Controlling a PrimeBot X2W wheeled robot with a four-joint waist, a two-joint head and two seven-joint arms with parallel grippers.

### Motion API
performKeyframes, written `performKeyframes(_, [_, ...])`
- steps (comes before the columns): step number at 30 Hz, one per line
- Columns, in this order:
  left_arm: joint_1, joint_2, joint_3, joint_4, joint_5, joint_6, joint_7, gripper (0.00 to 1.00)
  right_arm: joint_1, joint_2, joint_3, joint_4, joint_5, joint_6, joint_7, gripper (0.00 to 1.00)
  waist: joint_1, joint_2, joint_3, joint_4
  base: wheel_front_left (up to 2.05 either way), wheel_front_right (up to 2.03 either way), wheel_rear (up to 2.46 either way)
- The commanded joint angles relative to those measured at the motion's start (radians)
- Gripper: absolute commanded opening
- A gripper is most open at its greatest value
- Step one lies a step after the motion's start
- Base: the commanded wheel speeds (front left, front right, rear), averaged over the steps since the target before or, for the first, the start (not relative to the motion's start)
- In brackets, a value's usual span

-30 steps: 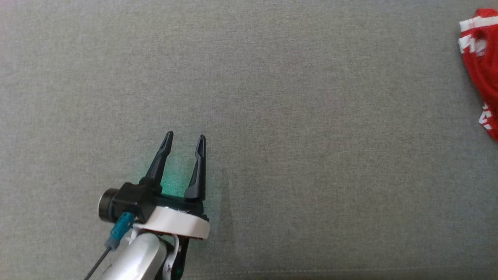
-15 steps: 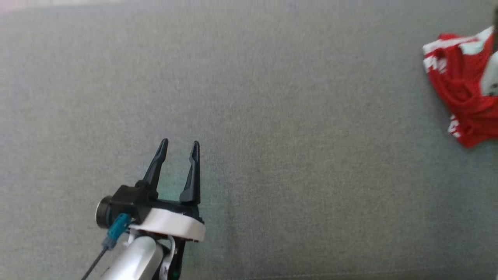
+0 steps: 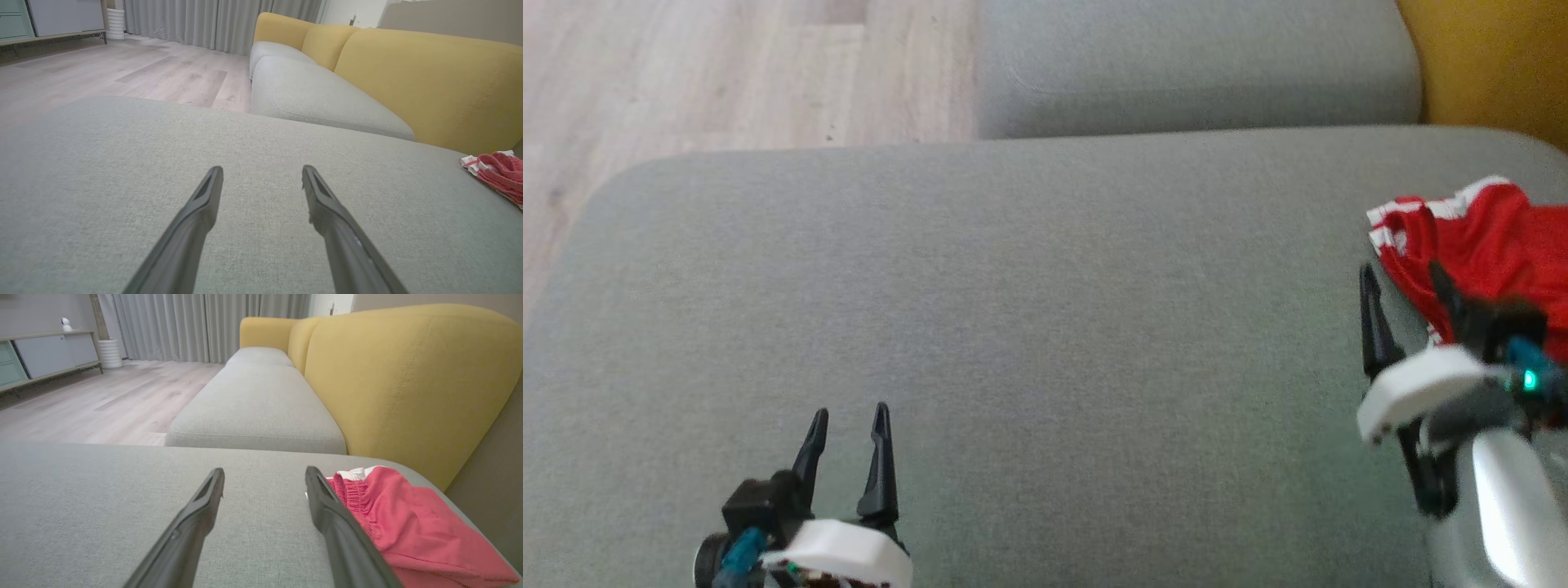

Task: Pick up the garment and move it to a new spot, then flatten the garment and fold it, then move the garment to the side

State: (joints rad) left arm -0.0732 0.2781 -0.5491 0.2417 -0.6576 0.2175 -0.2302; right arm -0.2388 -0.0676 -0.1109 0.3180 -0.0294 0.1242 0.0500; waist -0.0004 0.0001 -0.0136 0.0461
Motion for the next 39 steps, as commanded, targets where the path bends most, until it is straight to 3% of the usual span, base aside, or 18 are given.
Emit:
performKeyframes(1, [-0.033,0.021,0.041,-0.023,-0.005,0.006,-0.013,1.0,-0.021,0.002,0.018,-0.046,-0.003,0.007,-0.015,1.0,0.0004,-0.0001,-0.027,0.026,0.0,0.0,0.0])
performKeyframes(14, [0.037,0.043,0.033,-0.041,-0.019,0.022,0.001,1.0,0.288,0.017,0.096,-0.21,0.154,0.007,-0.115,1.0,0.0004,-0.0001,-0.071,0.081,0.0,0.0,0.0])
performKeyframes(30, [0.046,0.056,0.032,-0.047,-0.021,0.048,0.013,1.0,0.346,0.017,0.115,-0.174,0.17,0.007,-0.158,1.0,0.0004,-0.0001,-0.074,0.072,0.0,0.0,0.0])
performKeyframes(31, [0.084,0.033,-0.001,-0.016,-0.021,0.04,0.018,0.0,0.378,0.024,0.091,-0.142,0.175,0.0,-0.147,0.0,0.0005,-0.0001,-0.074,0.072,0.0,0.0,0.0])
performKeyframes(39, [0.106,0.006,0.016,0.035,-0.059,0.024,0.03,0.0,0.382,0.024,0.089,-0.07,0.234,0.0,-0.135,0.0,0.0005,-0.0001,-0.07,0.066,0.0,0.0,0.0])
